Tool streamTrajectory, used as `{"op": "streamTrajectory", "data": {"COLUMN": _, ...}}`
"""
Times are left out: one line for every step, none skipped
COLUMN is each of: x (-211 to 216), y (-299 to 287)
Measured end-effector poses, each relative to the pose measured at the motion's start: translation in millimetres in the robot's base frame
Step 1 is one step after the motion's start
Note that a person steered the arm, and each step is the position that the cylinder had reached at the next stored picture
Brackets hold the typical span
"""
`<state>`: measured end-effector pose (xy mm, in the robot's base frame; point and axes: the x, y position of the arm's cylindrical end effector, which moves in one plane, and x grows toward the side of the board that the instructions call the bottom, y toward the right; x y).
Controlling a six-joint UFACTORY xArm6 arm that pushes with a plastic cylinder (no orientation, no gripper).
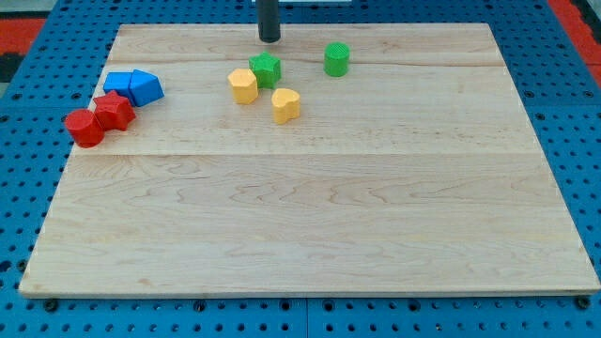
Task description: Separate the green star and yellow hexagon on the board
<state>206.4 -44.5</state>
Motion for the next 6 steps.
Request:
{"op": "streamTrajectory", "data": {"x": -8.3, "y": 0.8}}
{"op": "streamTrajectory", "data": {"x": -8.3, "y": 0.8}}
{"op": "streamTrajectory", "data": {"x": 2.9, "y": 2.6}}
{"op": "streamTrajectory", "data": {"x": 17.6, "y": 6.1}}
{"op": "streamTrajectory", "data": {"x": 18.4, "y": 6.1}}
{"op": "streamTrajectory", "data": {"x": 47.3, "y": -5.9}}
